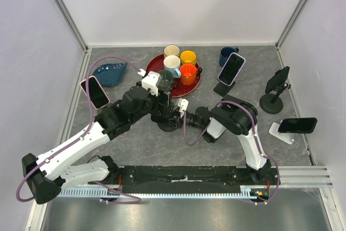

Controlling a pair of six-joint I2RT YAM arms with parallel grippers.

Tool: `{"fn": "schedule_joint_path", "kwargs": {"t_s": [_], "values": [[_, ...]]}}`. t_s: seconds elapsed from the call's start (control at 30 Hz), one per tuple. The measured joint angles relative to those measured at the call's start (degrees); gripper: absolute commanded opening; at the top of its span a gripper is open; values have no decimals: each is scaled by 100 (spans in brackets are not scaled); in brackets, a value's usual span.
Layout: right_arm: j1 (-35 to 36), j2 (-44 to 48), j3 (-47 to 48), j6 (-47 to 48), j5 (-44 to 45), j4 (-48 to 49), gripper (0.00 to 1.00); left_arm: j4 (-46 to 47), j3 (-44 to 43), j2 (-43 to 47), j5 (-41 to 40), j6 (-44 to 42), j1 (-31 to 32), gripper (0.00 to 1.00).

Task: Remove the phone from the phone stand

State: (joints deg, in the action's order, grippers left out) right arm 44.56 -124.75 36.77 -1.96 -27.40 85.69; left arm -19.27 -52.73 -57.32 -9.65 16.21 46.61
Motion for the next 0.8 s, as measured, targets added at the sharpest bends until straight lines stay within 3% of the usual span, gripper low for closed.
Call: {"fn": "schedule_joint_path", "kwargs": {"t_s": [0.27,0.53,0.8], "values": [[313,94,-146,74,1123,4,0,-708,-619,-271,-1652,398,743,96],[811,105,-155,72,3095,20,0,-837,-890,-393,-2809,896,1405,95],[1270,105,-155,66,5042,24,0,-800,-1185,-1187,-3864,881,1690,89]]}}
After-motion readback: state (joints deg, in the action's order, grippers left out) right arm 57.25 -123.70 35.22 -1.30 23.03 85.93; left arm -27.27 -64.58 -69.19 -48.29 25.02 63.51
